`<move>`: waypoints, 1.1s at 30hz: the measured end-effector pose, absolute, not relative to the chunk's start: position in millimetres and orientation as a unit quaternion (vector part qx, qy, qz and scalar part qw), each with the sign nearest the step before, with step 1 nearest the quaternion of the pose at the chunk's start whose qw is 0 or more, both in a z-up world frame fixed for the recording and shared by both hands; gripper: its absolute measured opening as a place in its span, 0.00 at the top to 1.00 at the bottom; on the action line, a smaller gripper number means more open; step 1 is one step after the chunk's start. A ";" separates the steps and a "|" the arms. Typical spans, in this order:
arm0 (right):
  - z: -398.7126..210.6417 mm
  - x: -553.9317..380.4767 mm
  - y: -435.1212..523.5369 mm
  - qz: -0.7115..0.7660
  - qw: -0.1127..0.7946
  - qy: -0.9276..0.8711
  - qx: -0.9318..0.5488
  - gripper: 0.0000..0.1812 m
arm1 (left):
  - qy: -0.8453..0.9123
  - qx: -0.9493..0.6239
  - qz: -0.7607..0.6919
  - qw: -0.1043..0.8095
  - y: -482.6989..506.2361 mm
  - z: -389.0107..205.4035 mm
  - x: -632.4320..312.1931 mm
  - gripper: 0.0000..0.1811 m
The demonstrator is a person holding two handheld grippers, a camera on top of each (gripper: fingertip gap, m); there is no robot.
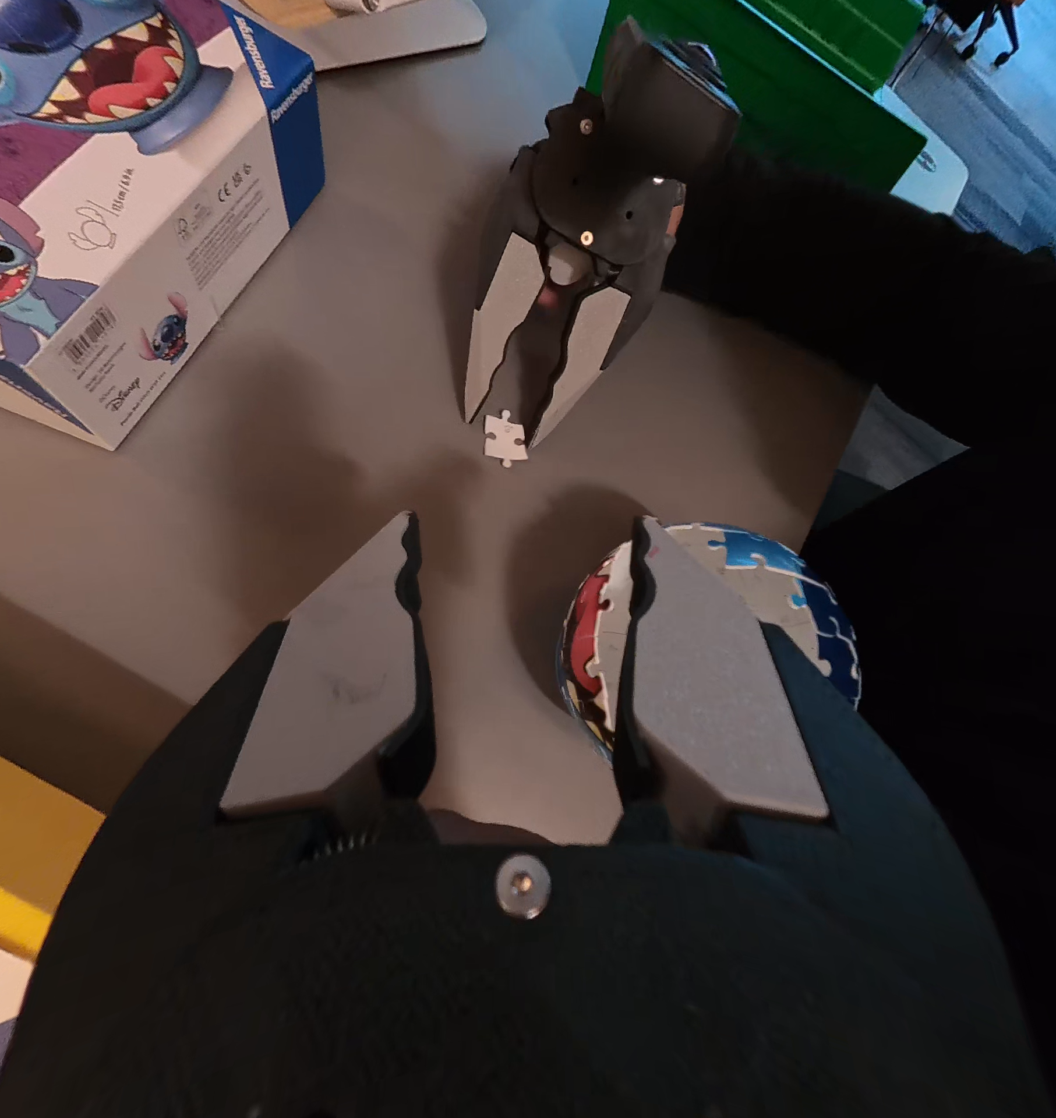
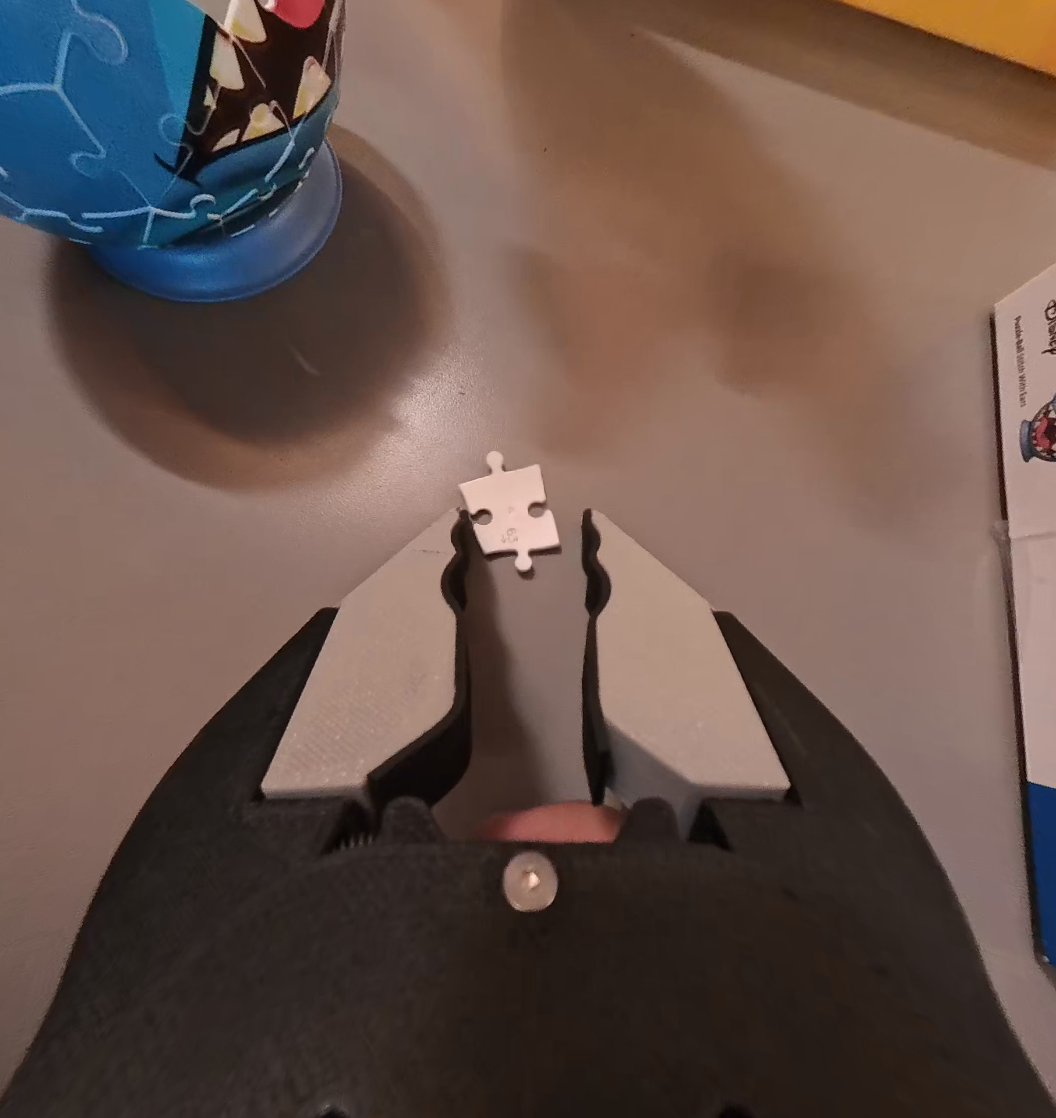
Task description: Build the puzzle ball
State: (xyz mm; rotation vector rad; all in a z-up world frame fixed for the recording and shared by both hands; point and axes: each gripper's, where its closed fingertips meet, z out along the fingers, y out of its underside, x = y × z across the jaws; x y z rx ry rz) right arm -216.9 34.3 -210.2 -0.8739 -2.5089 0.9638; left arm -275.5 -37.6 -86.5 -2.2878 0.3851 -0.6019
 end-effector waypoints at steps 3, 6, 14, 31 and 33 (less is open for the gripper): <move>-210.7 -212.9 28.3 0.343 0.147 -0.881 -0.290 0.87 | 0.164 -0.890 -0.231 0.358 -37.1 -87.2 -270.7 0.62; -210.7 -214.4 28.6 0.349 0.142 -0.875 -0.302 0.87 | 0.168 -0.889 -0.231 0.358 -35.0 -86.5 -269.4 0.62; -198.1 -223.8 36.7 0.313 0.224 -0.868 -0.313 1.00 | 0.159 -0.897 -0.256 0.323 -17.4 -100.5 -265.5 0.63; -204.5 -210.1 33.7 0.311 0.191 -0.866 -0.343 0.87 | 0.180 -0.904 -0.251 0.296 -11.1 -110.7 -262.2 0.63; -200.6 -212.4 38.1 0.314 0.204 -0.859 -0.350 0.87 | 0.179 -0.903 -0.250 0.301 -14.2 -108.8 -264.5 0.63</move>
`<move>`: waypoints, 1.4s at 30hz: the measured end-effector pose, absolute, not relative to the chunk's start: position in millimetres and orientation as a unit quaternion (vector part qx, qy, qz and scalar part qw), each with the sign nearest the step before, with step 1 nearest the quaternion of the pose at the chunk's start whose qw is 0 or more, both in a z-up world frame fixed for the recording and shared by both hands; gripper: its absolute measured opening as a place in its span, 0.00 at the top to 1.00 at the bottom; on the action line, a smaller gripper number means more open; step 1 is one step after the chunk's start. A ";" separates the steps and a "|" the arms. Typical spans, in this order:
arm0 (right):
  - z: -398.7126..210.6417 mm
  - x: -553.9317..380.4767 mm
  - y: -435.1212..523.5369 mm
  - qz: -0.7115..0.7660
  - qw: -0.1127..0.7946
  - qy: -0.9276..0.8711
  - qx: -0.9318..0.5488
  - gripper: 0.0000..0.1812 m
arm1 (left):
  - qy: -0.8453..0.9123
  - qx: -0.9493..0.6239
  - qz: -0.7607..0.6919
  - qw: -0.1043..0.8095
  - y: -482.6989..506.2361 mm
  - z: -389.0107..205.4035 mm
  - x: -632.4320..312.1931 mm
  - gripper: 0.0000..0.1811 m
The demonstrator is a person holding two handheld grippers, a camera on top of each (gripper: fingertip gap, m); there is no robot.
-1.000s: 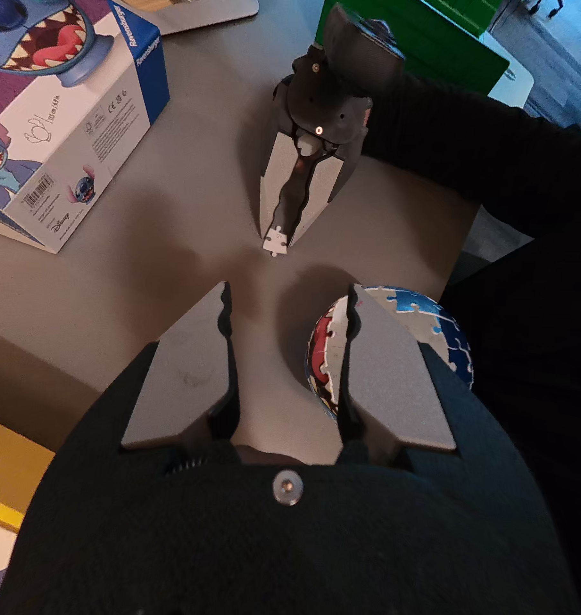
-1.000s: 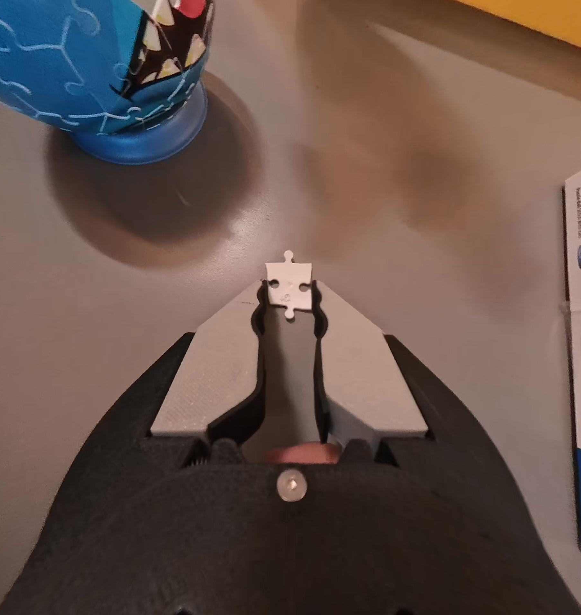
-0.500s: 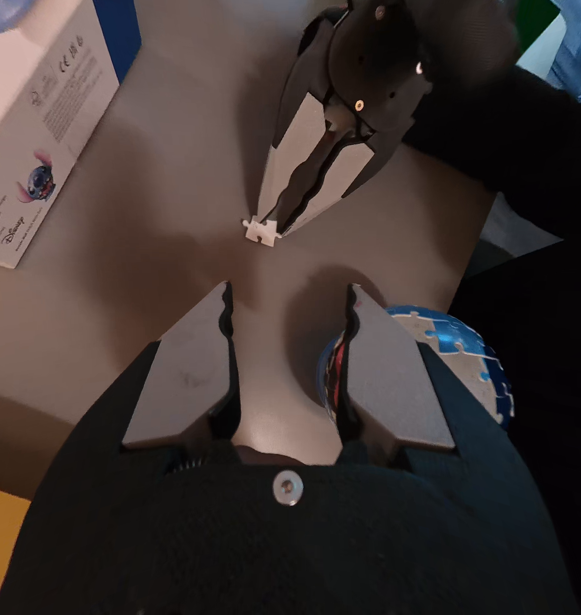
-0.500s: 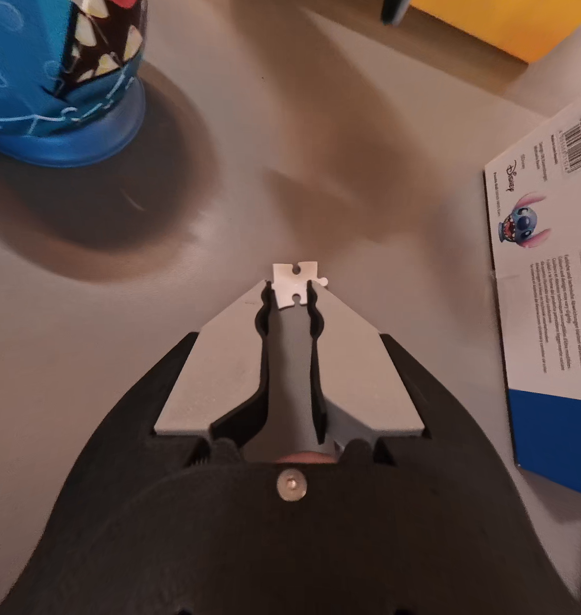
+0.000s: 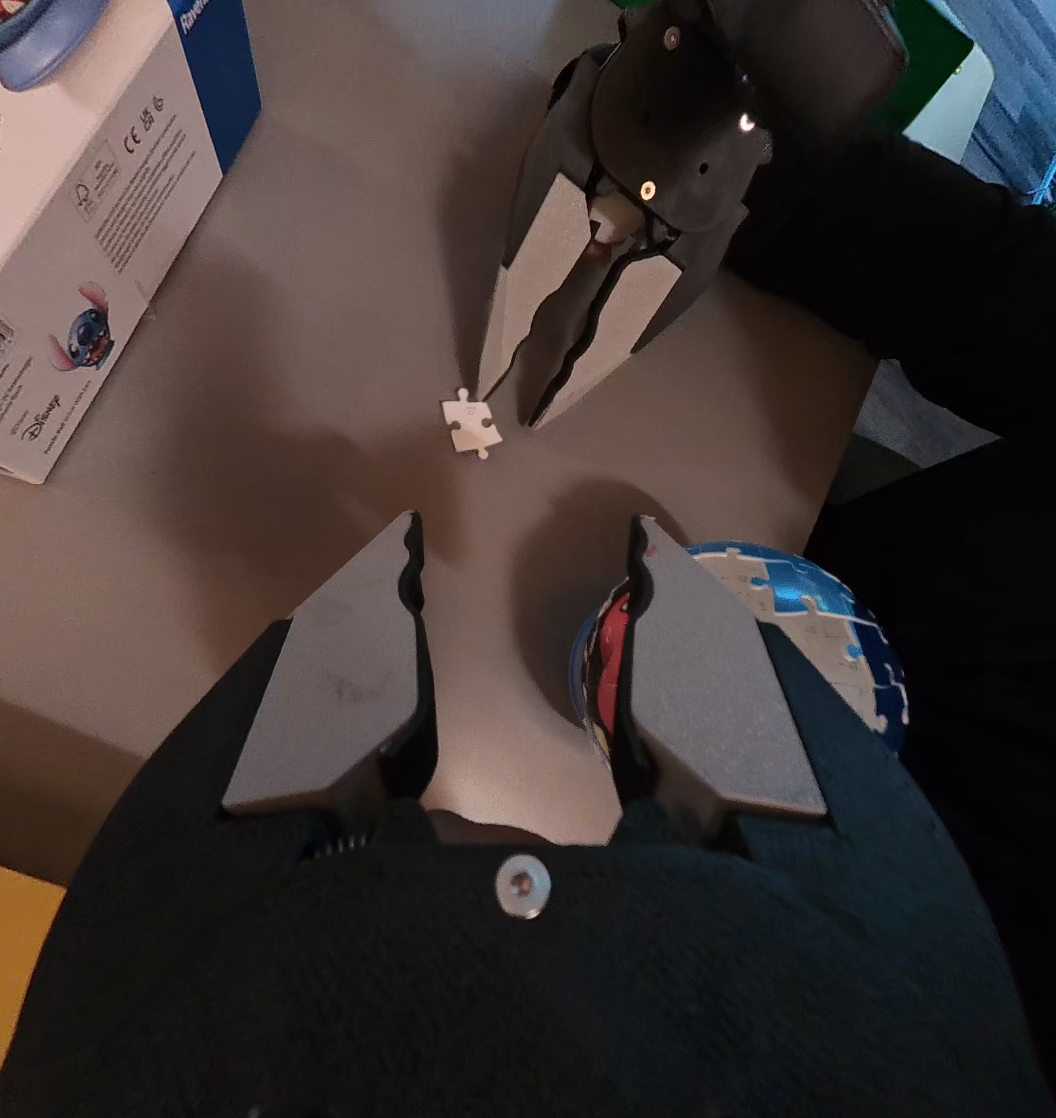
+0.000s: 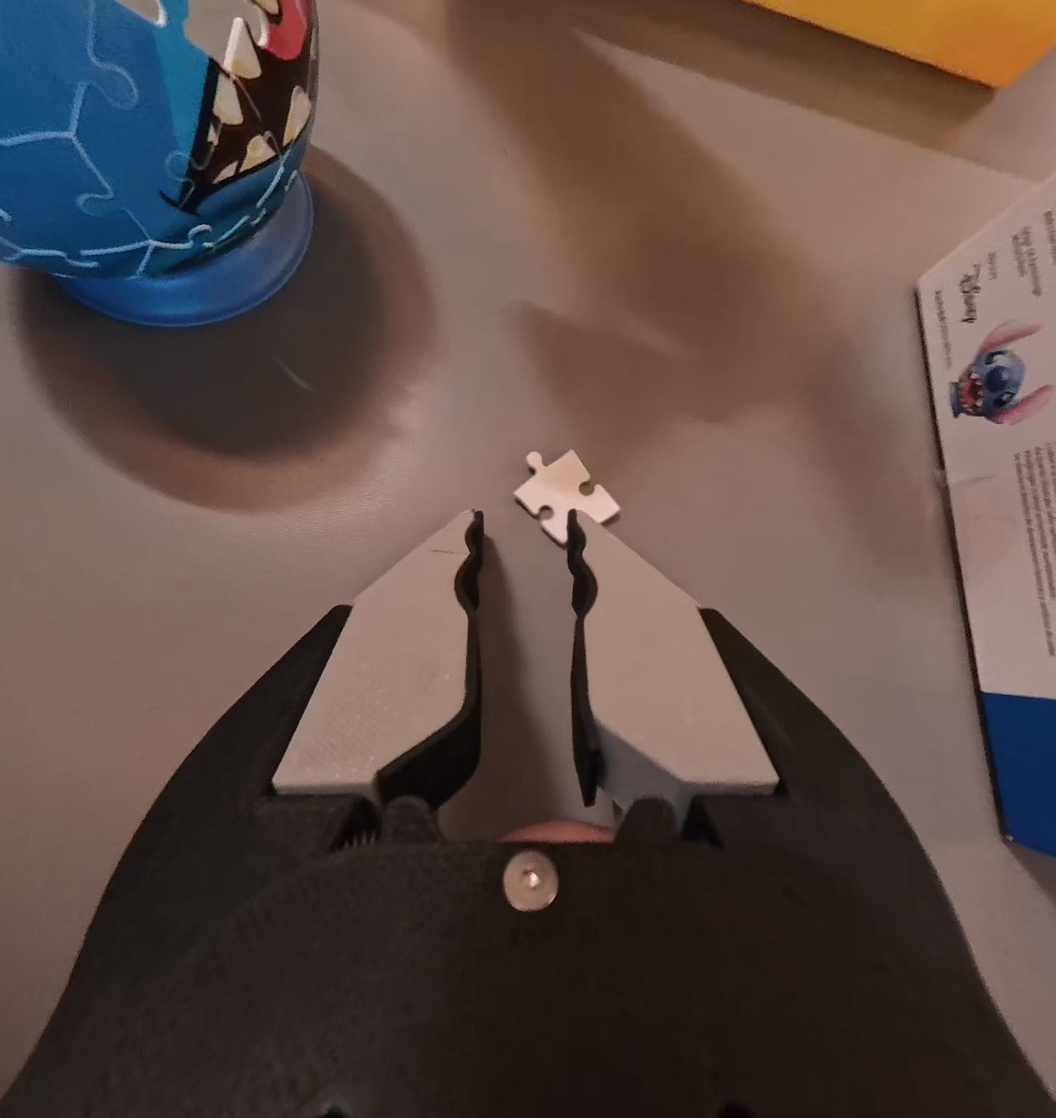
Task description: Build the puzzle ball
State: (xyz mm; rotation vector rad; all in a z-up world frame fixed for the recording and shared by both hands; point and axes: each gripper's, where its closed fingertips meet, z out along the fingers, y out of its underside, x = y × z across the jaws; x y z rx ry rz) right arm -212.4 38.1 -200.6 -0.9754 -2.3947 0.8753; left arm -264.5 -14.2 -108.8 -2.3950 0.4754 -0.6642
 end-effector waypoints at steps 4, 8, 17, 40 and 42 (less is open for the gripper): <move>-192.5 -217.0 42.3 0.332 0.220 -0.845 -0.356 0.86 | 0.183 -0.896 -0.239 0.327 -17.3 -95.9 -272.8 0.63; -192.6 -222.3 50.0 0.346 0.217 -0.833 -0.374 0.84 | 0.204 -0.853 -0.222 0.426 2.4 -43.8 -282.2 0.63; -209.9 -225.9 33.4 0.343 0.194 -0.823 -0.409 0.81 | 0.242 -0.769 -0.211 0.553 56.3 47.9 -273.5 0.63; -211.1 -234.9 41.9 0.319 0.207 -0.793 -0.477 0.76 | 0.218 -0.751 -0.184 0.595 49.2 65.4 -296.9 0.62; -211.1 -236.2 43.3 0.308 0.216 -0.779 -0.502 0.78 | 0.219 -0.752 -0.177 0.596 48.7 65.8 -296.9 0.62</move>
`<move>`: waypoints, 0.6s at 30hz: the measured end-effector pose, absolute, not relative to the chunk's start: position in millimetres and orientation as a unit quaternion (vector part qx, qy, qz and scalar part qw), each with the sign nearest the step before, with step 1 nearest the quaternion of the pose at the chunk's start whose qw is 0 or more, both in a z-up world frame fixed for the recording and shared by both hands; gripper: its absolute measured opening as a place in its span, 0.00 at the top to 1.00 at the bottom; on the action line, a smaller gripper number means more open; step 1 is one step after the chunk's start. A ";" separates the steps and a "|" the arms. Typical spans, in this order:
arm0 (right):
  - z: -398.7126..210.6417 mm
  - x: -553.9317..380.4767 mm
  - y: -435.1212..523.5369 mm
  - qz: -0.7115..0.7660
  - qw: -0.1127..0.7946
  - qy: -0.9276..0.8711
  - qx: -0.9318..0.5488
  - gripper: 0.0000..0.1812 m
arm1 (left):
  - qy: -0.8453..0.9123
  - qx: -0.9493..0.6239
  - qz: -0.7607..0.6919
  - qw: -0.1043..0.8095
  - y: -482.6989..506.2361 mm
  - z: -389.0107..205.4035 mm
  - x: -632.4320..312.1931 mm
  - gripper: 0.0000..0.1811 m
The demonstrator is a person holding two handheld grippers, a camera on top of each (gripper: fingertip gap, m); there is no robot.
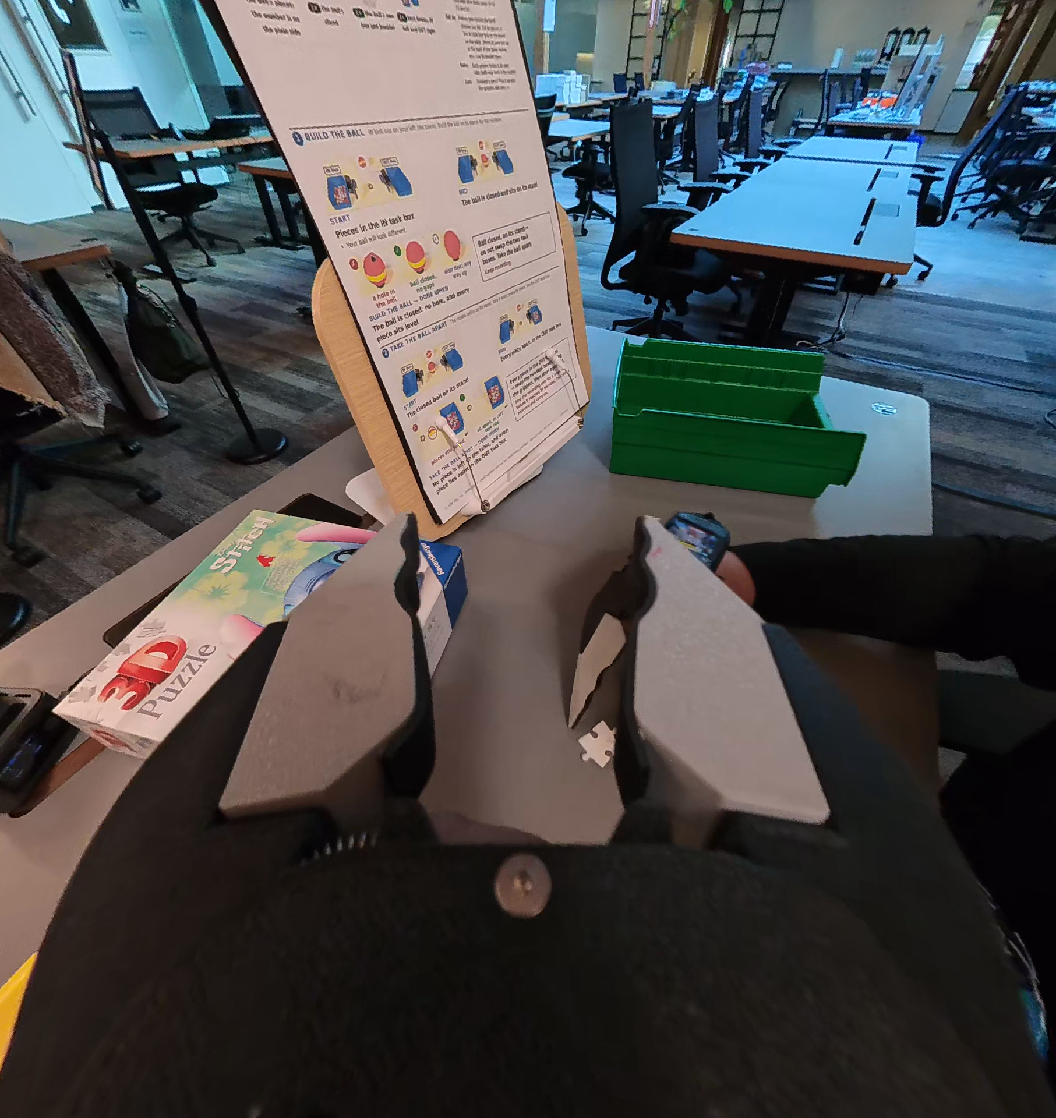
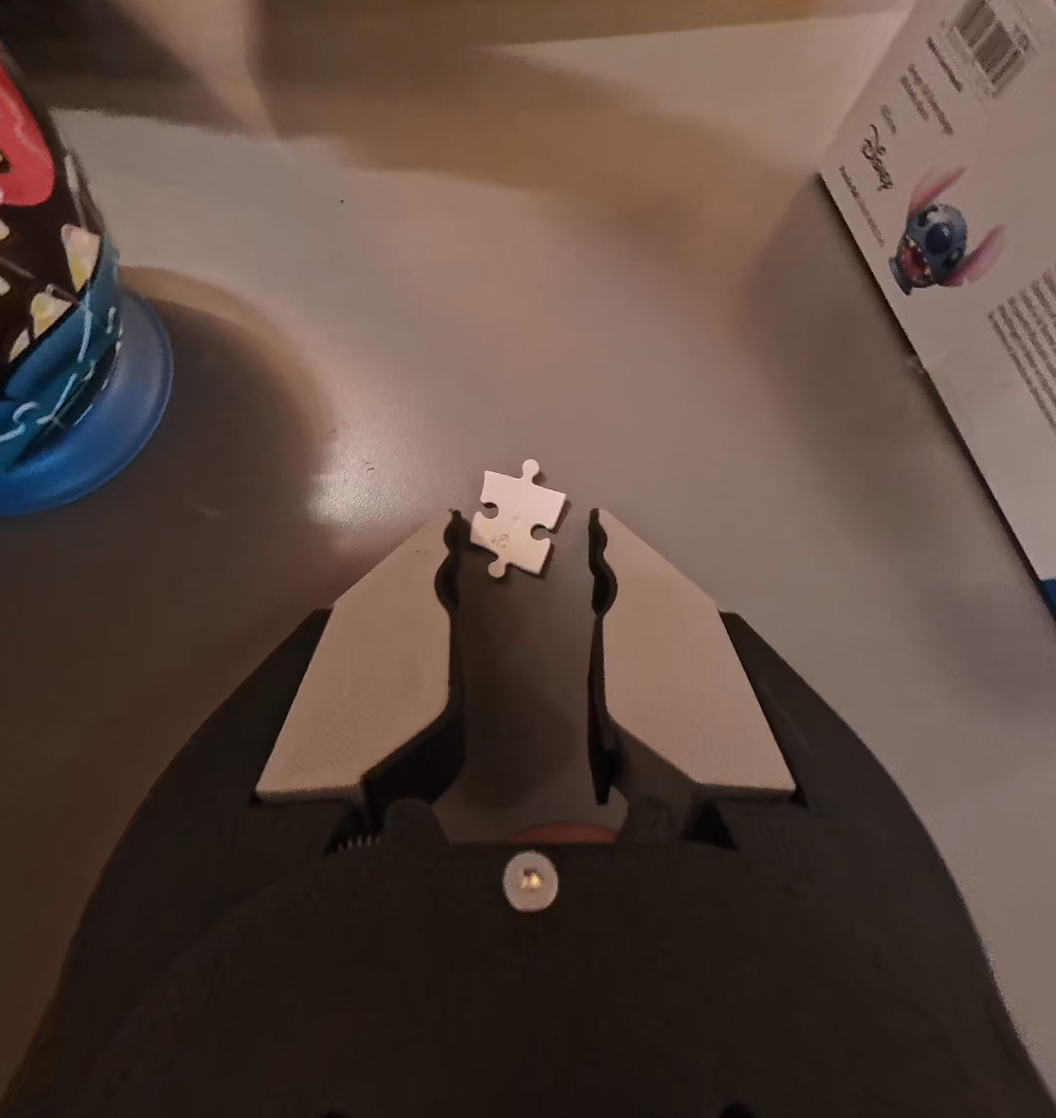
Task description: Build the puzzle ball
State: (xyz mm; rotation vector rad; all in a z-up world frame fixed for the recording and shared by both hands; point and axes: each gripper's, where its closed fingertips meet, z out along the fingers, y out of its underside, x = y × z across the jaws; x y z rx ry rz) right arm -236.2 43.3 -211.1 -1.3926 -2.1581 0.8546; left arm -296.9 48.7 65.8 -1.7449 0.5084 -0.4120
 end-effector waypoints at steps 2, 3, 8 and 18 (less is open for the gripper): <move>-211.2 -235.4 39.7 0.304 0.220 -0.771 -0.514 0.76 | 0.219 -0.749 -0.177 0.600 47.3 67.8 -297.2 0.62; -211.2 -235.9 37.8 0.305 0.225 -0.766 -0.519 0.76 | 0.218 -0.748 -0.179 0.601 46.4 68.8 -297.1 0.62; -210.9 -236.1 34.4 0.304 0.248 -0.751 -0.531 0.87 | 0.219 -0.745 -0.180 0.604 43.1 71.3 -295.6 0.62; -193.5 -239.3 46.0 0.263 0.320 -0.750 -0.516 0.87 | 0.221 -0.800 -0.158 0.536 64.4 17.9 -275.0 0.62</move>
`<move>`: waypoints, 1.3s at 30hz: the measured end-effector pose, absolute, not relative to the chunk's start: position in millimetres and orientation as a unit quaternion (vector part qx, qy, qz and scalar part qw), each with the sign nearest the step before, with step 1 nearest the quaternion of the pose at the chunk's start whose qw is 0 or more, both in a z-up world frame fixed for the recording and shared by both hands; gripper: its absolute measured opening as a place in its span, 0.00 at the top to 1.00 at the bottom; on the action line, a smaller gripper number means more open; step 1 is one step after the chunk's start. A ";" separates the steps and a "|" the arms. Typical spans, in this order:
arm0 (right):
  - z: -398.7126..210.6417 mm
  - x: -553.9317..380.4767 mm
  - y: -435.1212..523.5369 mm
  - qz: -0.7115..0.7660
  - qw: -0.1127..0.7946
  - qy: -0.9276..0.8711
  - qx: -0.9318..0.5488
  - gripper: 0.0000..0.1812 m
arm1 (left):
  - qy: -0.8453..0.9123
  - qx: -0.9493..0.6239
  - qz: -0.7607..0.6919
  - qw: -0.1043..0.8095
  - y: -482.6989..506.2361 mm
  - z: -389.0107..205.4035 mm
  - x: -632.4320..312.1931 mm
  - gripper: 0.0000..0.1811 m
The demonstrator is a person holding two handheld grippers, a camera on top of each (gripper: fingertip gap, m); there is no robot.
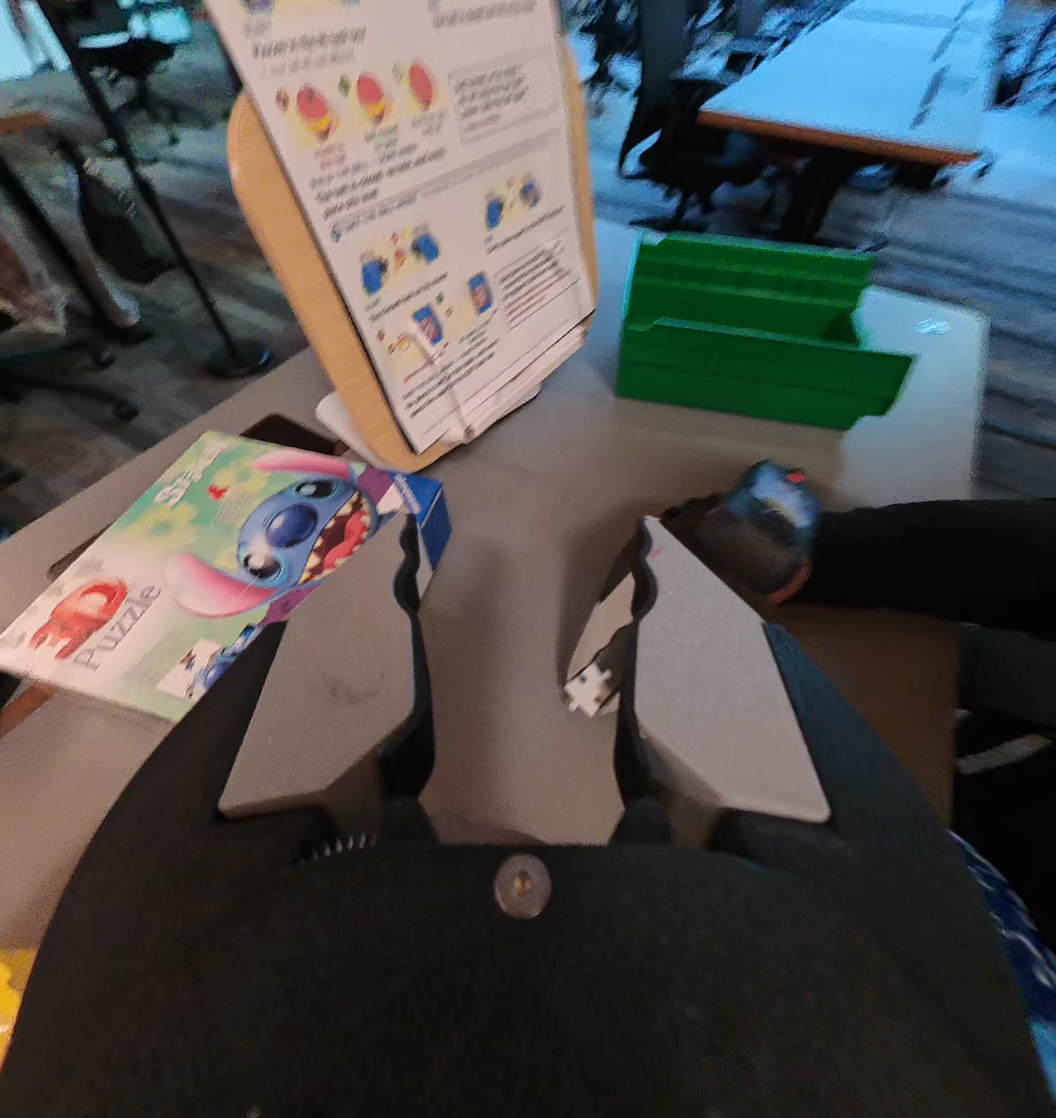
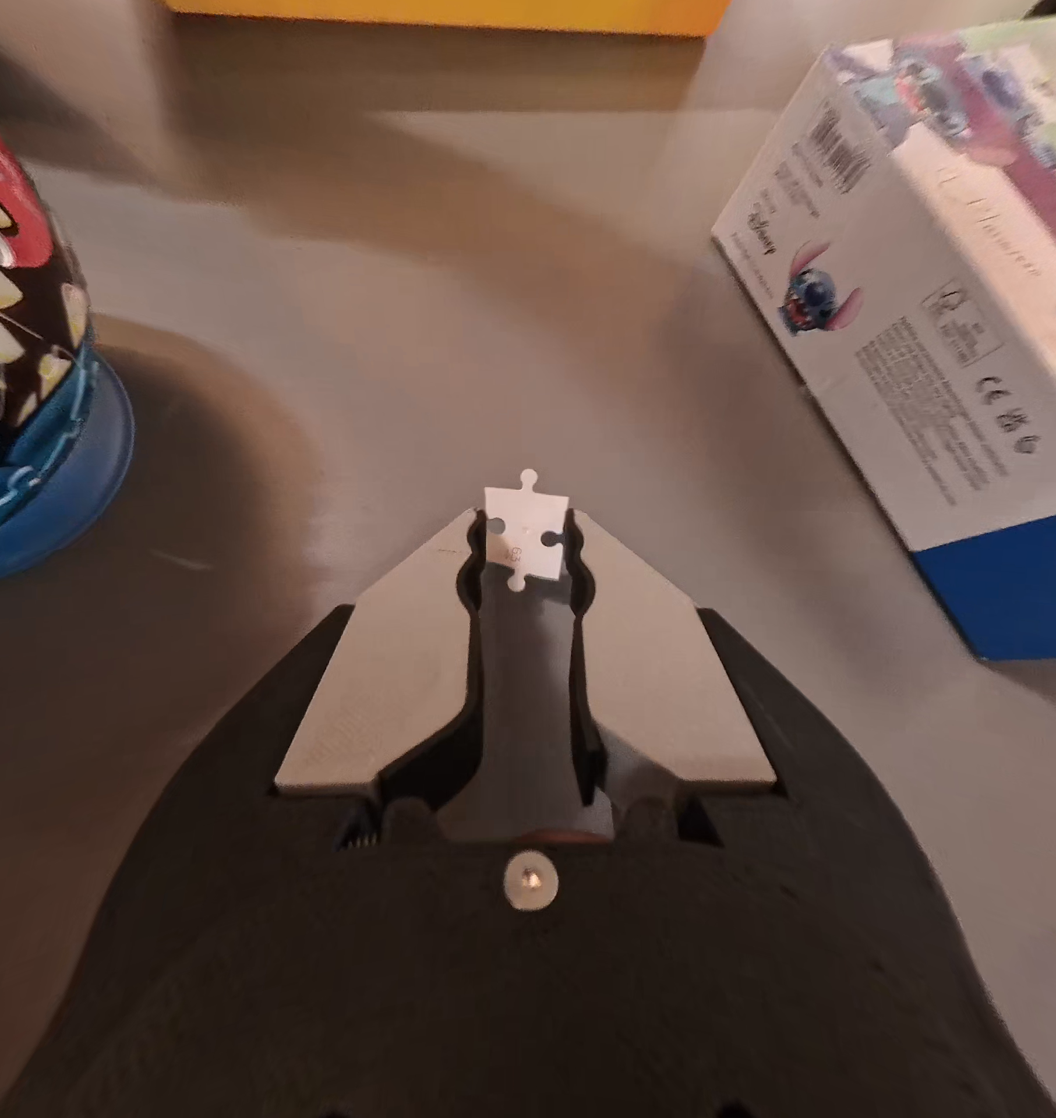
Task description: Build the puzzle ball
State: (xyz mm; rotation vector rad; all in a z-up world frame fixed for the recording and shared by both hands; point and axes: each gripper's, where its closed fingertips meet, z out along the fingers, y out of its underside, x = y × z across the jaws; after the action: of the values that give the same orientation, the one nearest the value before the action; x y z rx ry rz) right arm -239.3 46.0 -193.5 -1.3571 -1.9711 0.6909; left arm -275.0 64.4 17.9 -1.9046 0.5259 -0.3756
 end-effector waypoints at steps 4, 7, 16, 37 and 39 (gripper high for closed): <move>-154.0 -233.1 73.2 0.217 0.410 -0.732 -0.500 0.87 | 0.218 -0.838 -0.165 0.473 79.3 -29.4 -263.3 0.62; -120.1 -228.4 79.1 0.214 0.460 -0.718 -0.476 0.87 | 0.217 -0.836 -0.250 0.438 81.8 -47.0 -243.2 0.62; -93.8 -227.6 92.3 0.172 0.515 -0.712 -0.446 0.87 | 0.191 -0.837 -0.347 0.377 92.1 -77.9 -231.9 0.65; -81.7 -228.9 56.5 0.374 0.399 -0.697 -0.465 0.86 | 0.284 -0.804 -0.281 0.441 53.2 -69.4 -227.3 1.00; -78.6 -234.4 39.9 0.418 0.357 -0.701 -0.454 0.85 | 0.289 -0.794 -0.277 0.458 37.7 -63.6 -228.5 1.00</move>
State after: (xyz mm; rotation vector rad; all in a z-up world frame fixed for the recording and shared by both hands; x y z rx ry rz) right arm -234.4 39.9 -78.6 -1.1725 -1.8092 1.0793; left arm -228.5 37.7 -63.6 -1.9556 0.7119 -0.6834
